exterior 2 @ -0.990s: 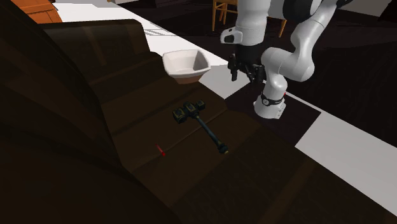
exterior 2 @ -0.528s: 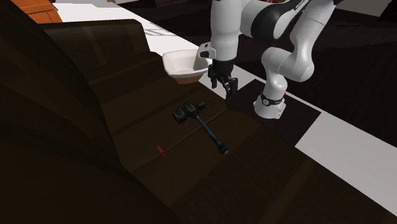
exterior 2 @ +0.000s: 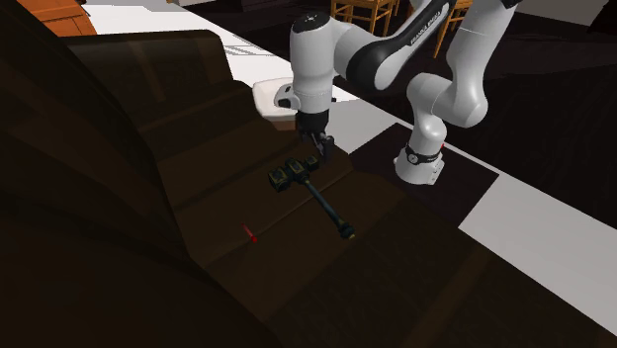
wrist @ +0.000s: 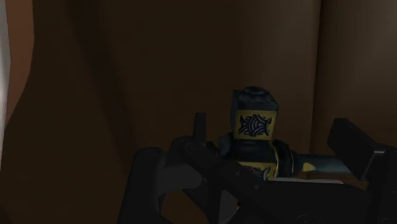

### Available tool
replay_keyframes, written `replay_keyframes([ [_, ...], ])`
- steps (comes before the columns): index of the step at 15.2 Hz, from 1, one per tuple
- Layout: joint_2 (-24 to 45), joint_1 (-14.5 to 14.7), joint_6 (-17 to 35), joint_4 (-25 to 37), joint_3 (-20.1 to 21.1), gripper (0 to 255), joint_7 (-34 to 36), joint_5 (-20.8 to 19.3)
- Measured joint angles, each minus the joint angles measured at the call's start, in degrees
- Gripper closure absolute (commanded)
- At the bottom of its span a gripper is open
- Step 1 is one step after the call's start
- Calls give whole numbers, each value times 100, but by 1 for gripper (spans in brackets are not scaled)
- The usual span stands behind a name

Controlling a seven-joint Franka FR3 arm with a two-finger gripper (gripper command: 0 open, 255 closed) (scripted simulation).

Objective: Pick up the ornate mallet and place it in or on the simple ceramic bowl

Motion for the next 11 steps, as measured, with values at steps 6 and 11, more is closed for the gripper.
replay_keyframes([
  [6, 255, -12, 523, -275, -32, 0, -22, -3],
  [11, 283, -18, 618, -338, -42, 0, -32, -5],
])
